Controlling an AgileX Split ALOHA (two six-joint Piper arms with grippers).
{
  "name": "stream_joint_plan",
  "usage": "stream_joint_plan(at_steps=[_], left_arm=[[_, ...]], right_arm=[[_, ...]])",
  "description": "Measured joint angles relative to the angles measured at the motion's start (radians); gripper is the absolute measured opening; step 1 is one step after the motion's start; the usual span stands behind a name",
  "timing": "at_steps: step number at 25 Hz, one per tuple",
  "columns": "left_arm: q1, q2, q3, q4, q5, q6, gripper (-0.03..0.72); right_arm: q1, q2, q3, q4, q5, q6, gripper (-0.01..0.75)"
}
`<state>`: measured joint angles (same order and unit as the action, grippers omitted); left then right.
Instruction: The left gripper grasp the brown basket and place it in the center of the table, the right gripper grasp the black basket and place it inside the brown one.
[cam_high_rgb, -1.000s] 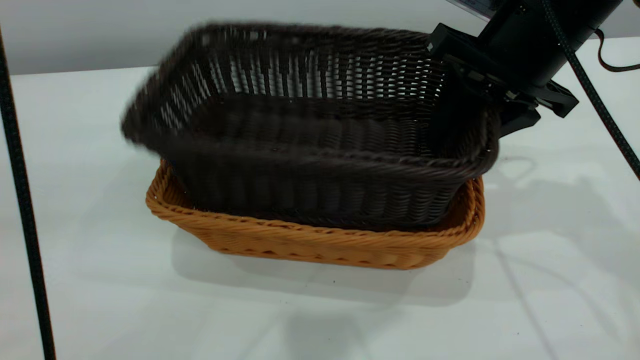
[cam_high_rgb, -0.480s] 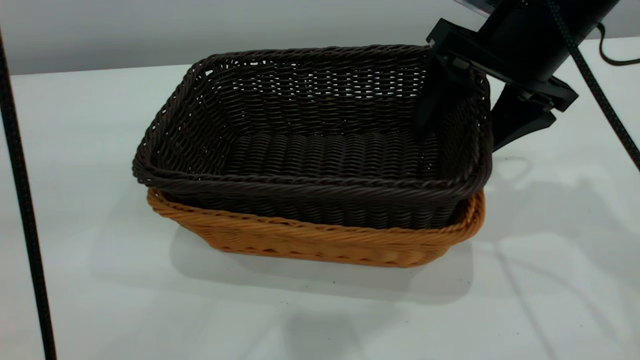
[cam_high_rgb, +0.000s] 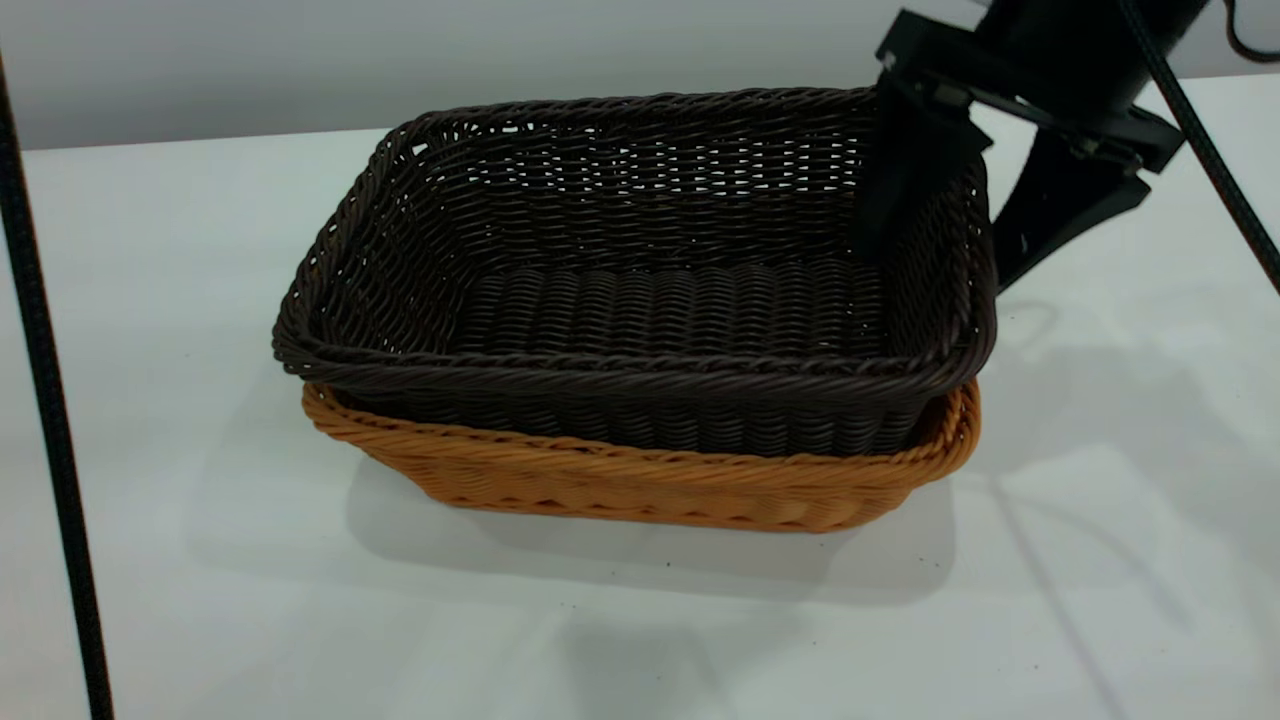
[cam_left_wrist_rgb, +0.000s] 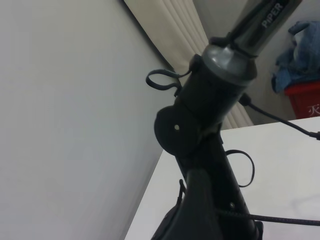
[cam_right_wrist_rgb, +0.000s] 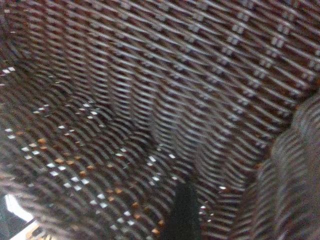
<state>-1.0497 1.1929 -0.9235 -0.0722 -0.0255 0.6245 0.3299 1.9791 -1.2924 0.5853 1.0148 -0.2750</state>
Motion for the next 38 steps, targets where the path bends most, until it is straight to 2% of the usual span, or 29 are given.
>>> stream_joint_plan(at_steps=[11, 19, 25, 33, 38], left_arm=[[0.000, -0.001, 0.000, 0.002, 0.014, 0.000, 0.532], [0.000, -0.002, 0.000, 0.006, 0.014, 0.020, 0.532], [0.005, -0.036, 0.000, 0.007, 0.015, 0.088, 0.532], [0.090, -0.106, 0.000, 0.000, 0.077, 0.080, 0.532], [0.100, -0.149, 0.000, 0.002, 0.134, 0.080, 0.515]], right_arm=[[0.000, 0.000, -0.137, -0.099, 0.156, 0.015, 0.611], [0.000, 0.000, -0.144, -0.197, 0.190, 0.057, 0.611], [0.000, 0.000, -0.143, -0.191, 0.208, 0.054, 0.608], [0.000, -0.082, -0.142, -0.198, 0.208, 0.058, 0.502], [0.001, -0.165, -0.143, -0.199, 0.209, 0.060, 0.412]])
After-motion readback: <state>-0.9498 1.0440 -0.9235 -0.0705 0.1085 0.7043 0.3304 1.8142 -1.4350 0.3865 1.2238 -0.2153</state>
